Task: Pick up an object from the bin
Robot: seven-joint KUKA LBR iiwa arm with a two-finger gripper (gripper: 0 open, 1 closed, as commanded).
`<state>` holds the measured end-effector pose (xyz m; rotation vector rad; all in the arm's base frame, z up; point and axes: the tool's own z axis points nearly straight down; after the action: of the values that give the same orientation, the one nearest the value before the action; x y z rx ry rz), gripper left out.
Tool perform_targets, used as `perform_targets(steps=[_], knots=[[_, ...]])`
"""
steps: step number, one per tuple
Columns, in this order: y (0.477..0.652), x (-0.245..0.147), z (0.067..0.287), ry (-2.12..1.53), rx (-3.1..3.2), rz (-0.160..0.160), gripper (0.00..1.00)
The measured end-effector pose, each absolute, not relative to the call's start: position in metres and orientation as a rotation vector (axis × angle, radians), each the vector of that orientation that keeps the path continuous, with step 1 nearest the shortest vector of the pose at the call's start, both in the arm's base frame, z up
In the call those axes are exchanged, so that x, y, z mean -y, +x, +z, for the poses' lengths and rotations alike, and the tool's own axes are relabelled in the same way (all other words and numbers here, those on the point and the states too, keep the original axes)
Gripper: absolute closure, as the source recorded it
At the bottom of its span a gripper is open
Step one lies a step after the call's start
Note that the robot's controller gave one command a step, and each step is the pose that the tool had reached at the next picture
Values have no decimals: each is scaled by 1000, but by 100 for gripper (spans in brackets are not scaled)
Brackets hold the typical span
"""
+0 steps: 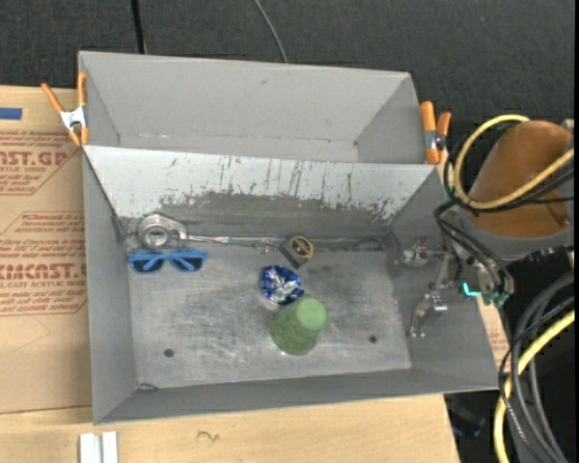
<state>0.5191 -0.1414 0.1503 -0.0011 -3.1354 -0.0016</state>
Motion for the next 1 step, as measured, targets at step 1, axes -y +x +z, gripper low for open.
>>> perform_targets(steps=[1], knots=[[539,39,126,-131,3138,-8,0]])
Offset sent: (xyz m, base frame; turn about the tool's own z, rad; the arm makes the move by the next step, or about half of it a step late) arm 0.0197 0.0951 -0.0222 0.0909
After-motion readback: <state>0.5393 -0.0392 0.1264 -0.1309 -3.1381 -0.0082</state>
